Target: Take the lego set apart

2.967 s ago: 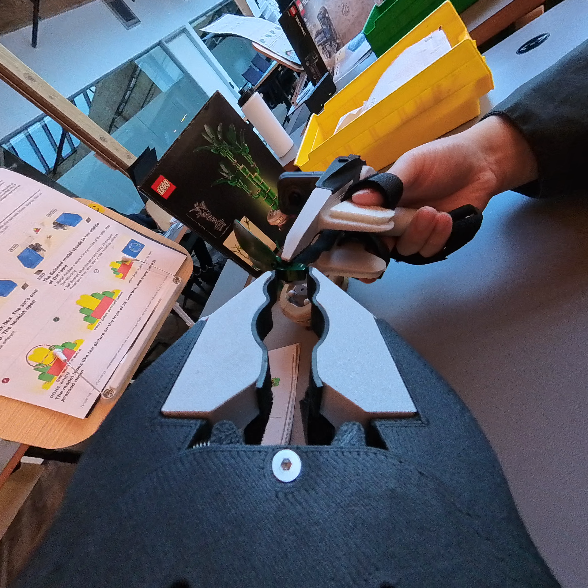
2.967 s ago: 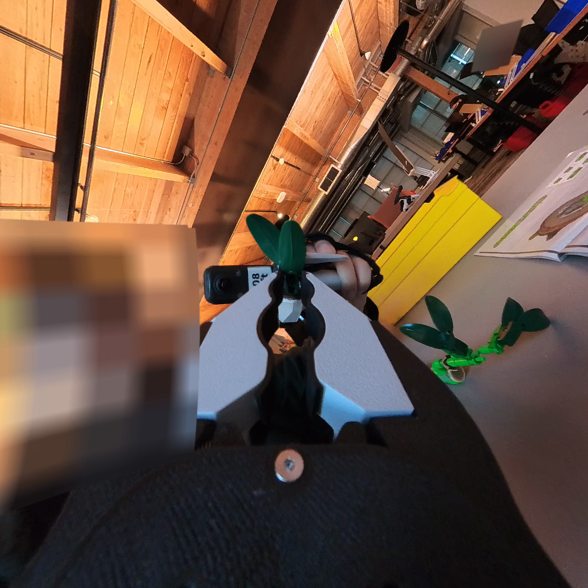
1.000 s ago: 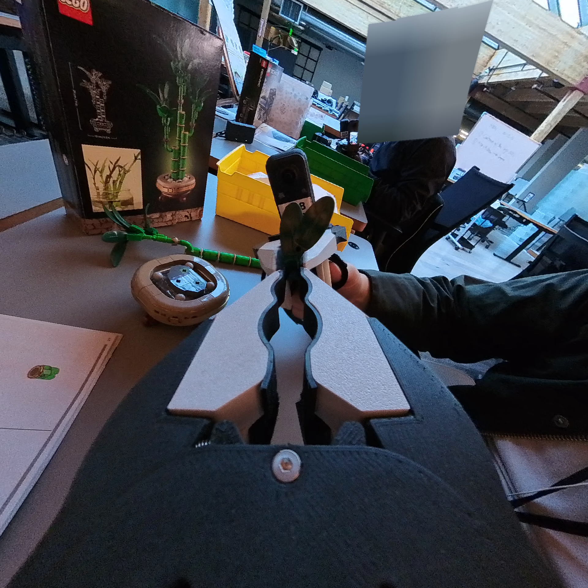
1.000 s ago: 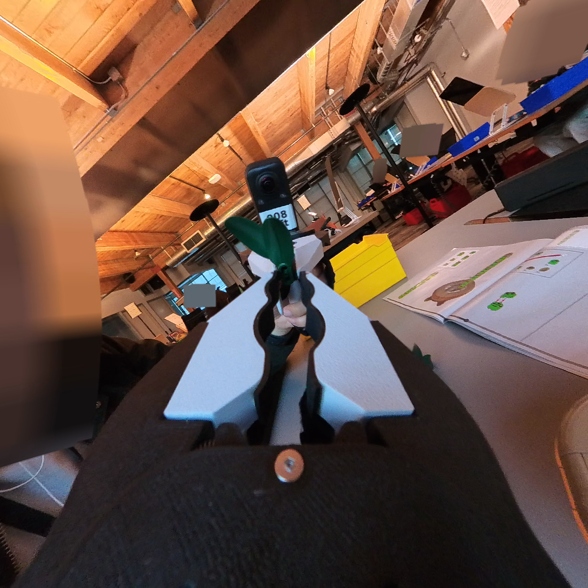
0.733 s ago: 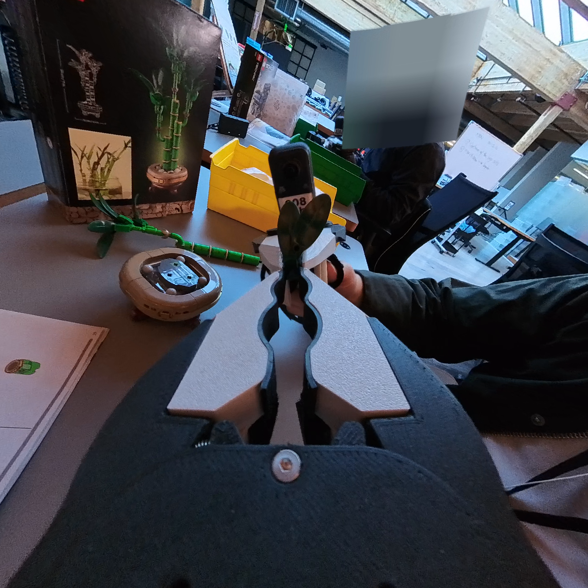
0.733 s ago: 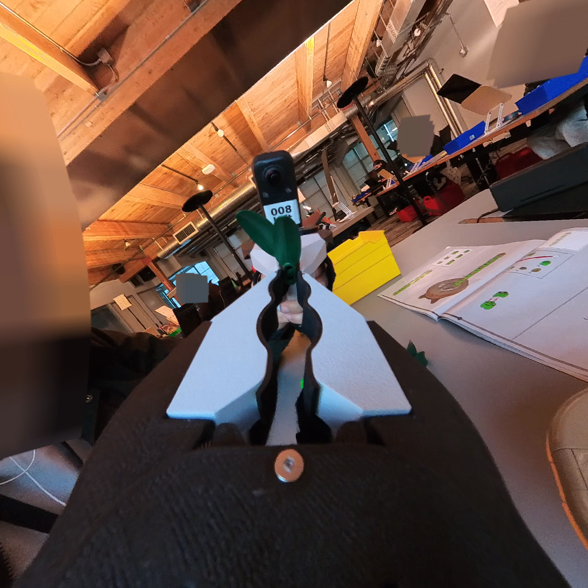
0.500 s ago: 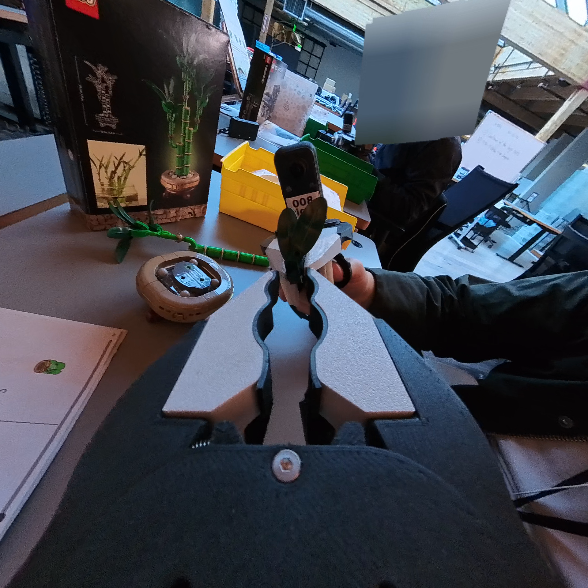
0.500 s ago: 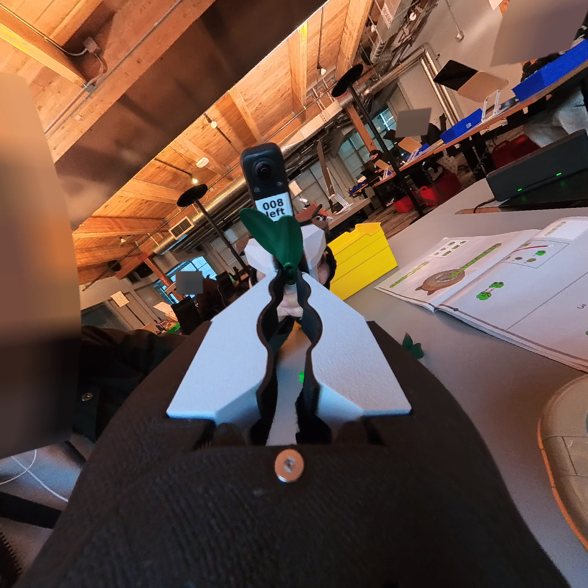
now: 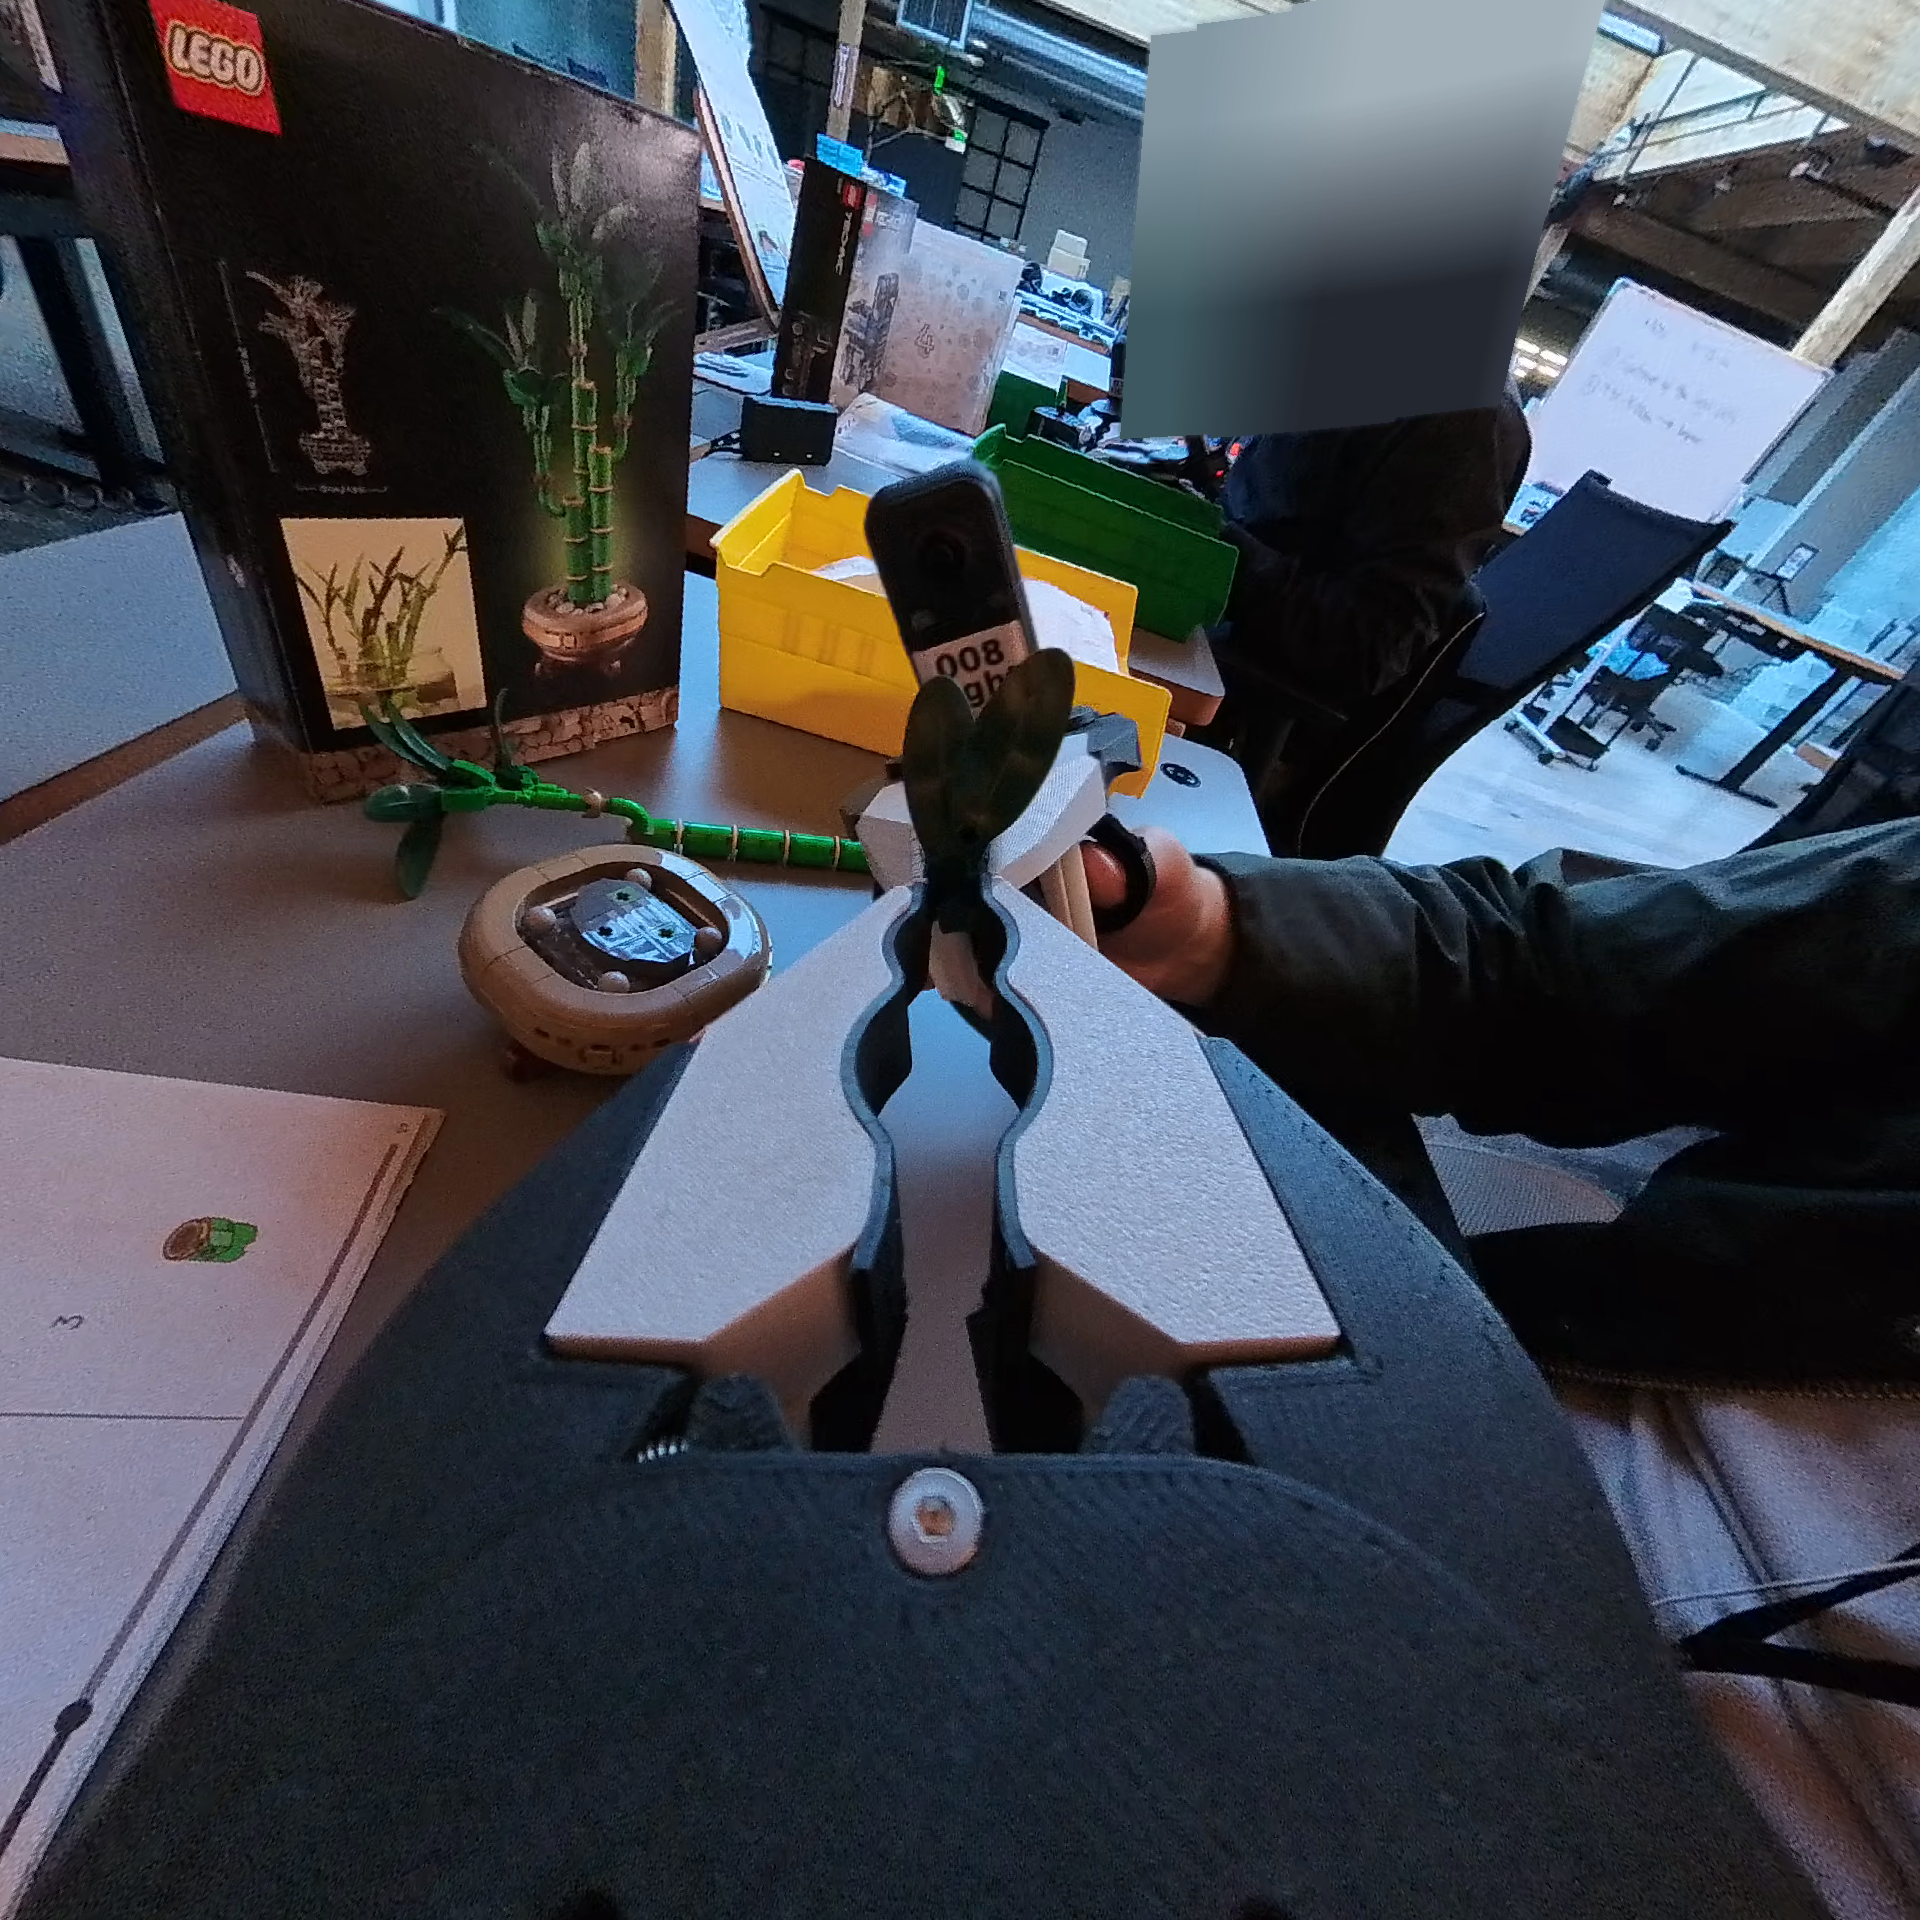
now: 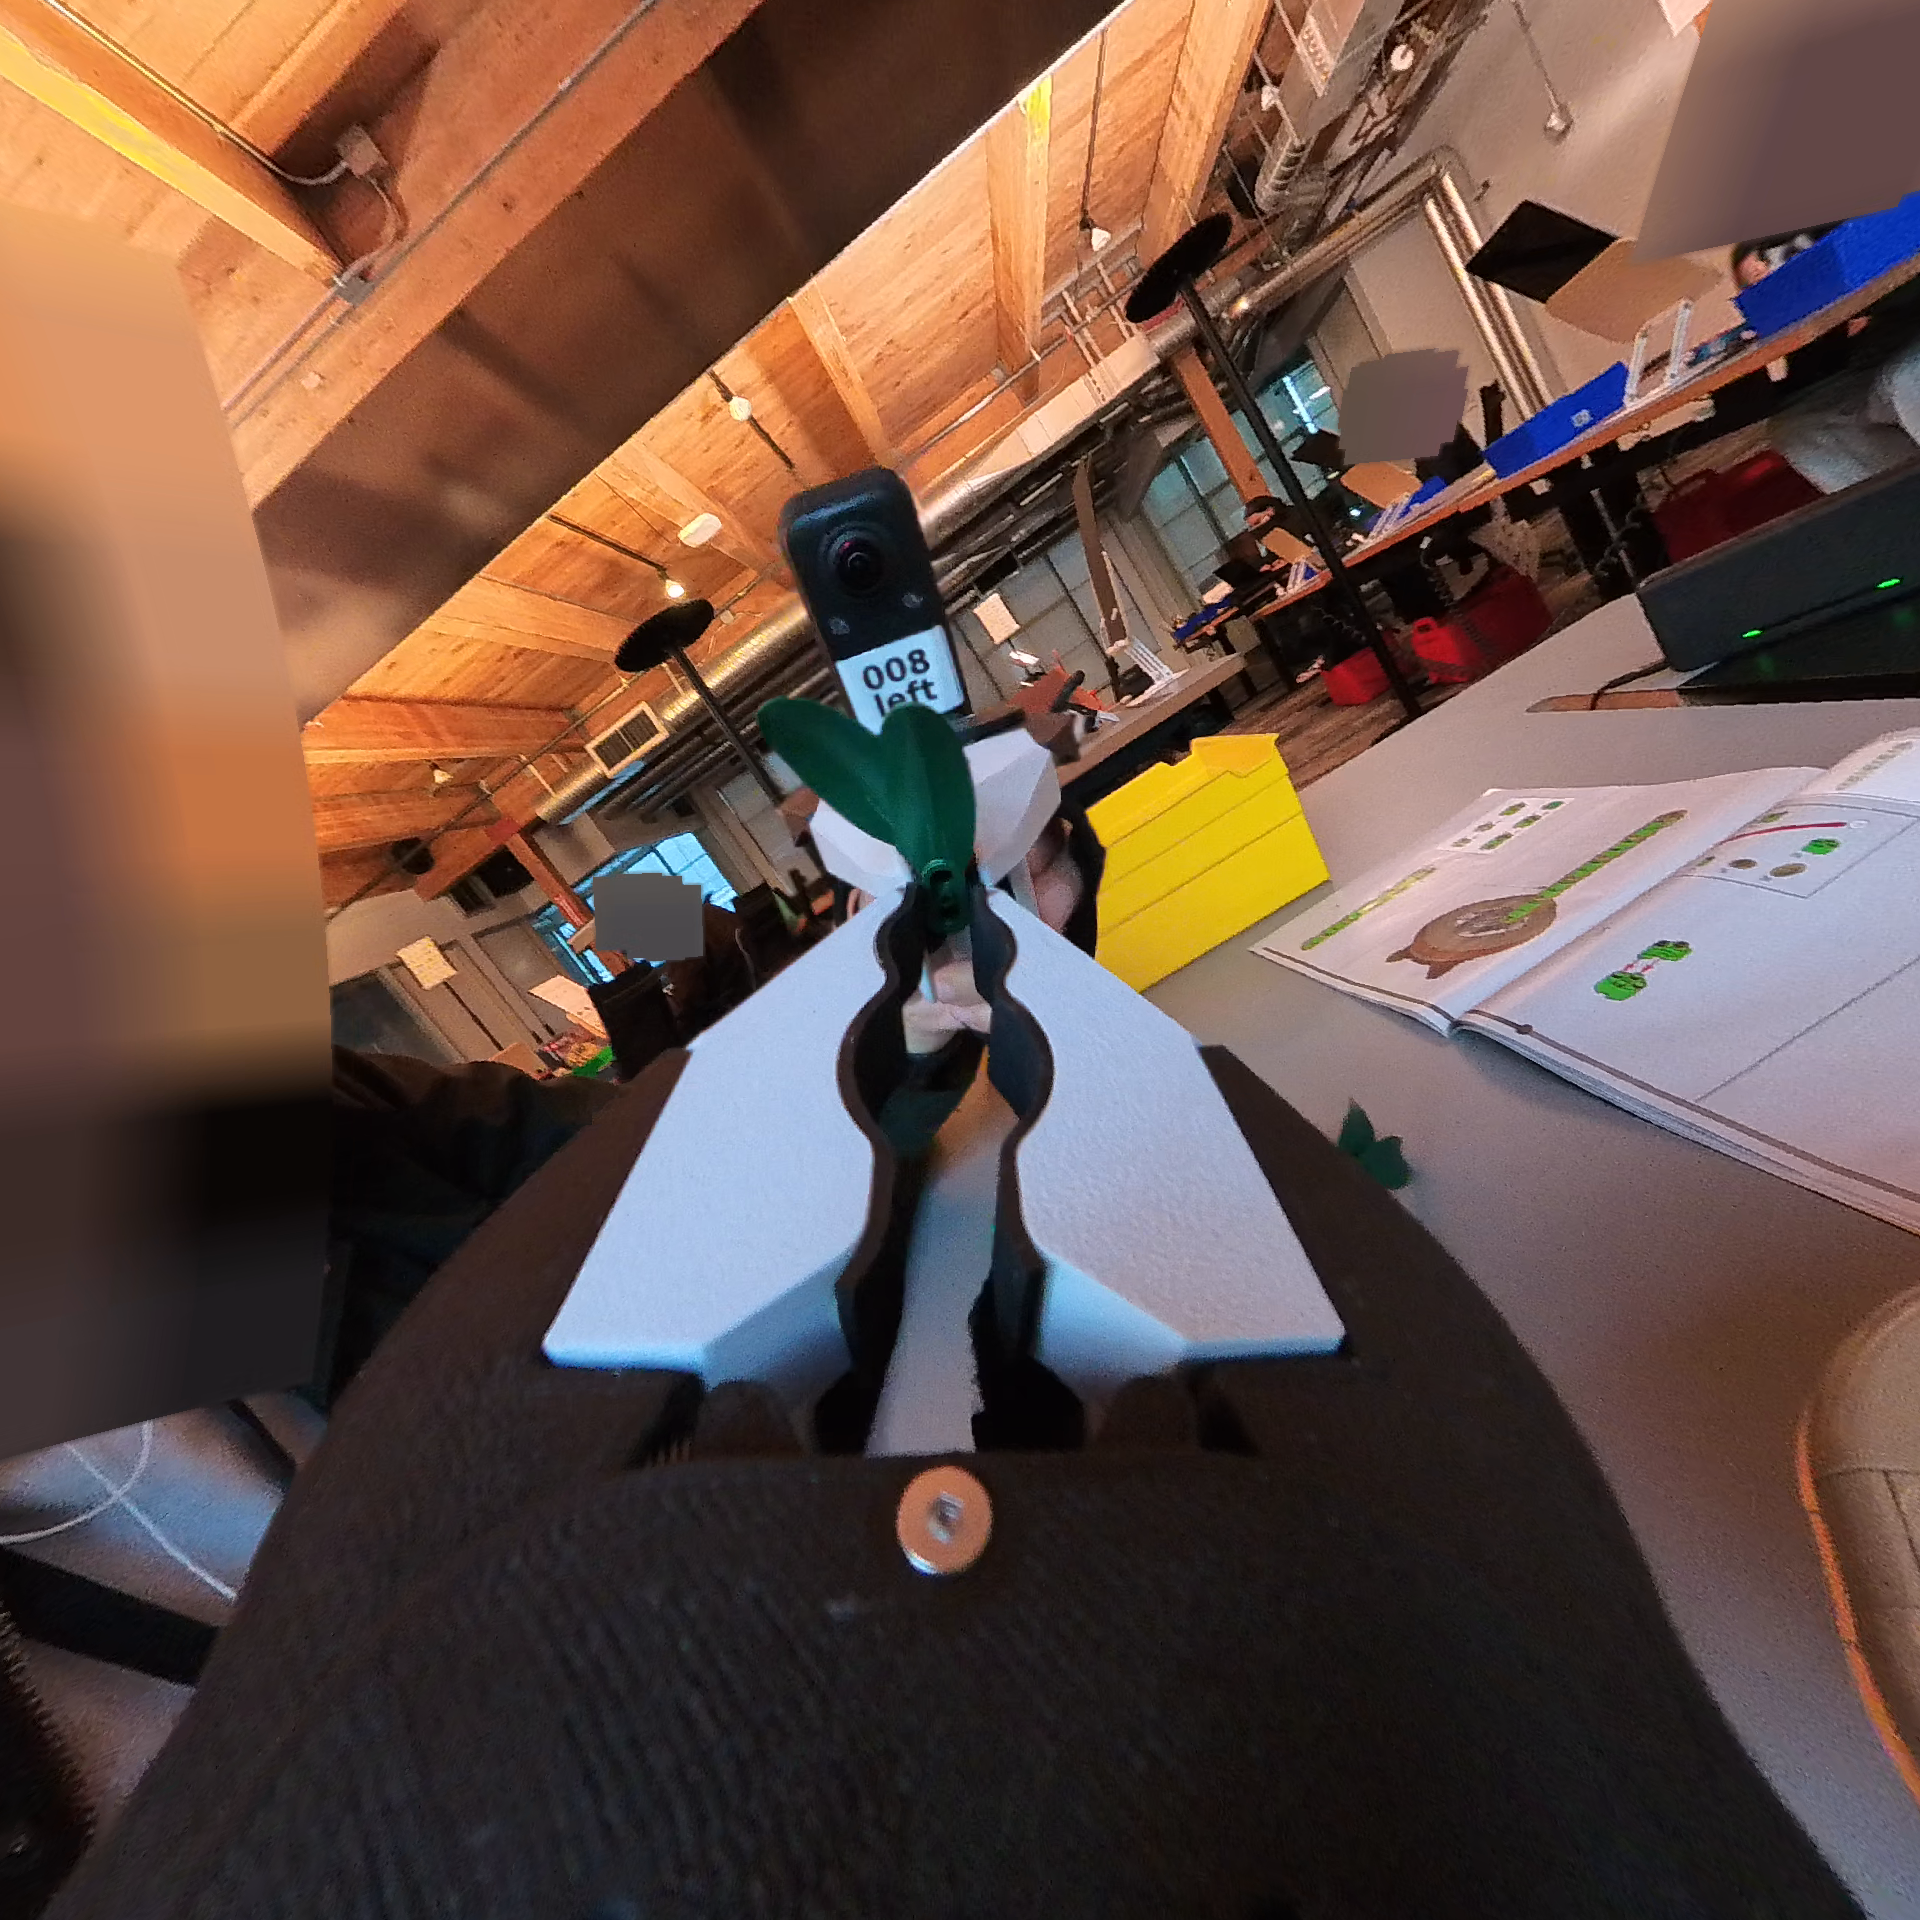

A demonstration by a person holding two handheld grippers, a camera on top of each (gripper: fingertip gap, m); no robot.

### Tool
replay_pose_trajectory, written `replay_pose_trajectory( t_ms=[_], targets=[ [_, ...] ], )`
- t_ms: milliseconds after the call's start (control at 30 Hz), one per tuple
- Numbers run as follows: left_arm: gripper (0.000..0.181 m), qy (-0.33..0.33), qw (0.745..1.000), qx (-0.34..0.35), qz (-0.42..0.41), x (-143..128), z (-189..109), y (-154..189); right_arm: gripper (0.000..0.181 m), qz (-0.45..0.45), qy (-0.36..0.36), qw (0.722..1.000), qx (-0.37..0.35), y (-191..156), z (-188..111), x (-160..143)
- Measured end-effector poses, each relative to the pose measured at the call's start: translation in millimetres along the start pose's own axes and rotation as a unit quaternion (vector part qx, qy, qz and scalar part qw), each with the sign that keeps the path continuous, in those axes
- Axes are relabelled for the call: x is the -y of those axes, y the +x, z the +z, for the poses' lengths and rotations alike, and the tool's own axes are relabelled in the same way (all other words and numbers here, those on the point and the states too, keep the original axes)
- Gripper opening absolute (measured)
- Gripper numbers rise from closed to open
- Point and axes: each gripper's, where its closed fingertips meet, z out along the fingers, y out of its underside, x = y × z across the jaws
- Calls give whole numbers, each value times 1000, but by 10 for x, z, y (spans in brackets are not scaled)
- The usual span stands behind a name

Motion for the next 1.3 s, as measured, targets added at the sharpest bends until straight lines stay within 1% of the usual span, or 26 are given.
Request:
replay_pose_trajectory(
  t_ms=[100,333,433,600,1133,1300],
  targets=[
    [6,1,1000,-11,-14,-1,7,22,8,16,11,1000,13,-23,-1,19],
    [6,14,998,-33,-59,29,10,39,6,-2,0,1000,-7,-43,-3,34],
    [5,23,996,-37,-79,44,19,24,6,15,10,1000,-4,-31,-10,53],
    [5,16,992,-52,-110,22,31,7,6,10,-4,1000,-8,-21,-16,33],
    [4,26,992,-60,-106,57,74,43,6,-26,-31,999,-26,-83,-24,48],
    [4,27,991,-68,-109,68,94,75,6,-21,-34,999,-23,-113,-28,42]
  ],
)
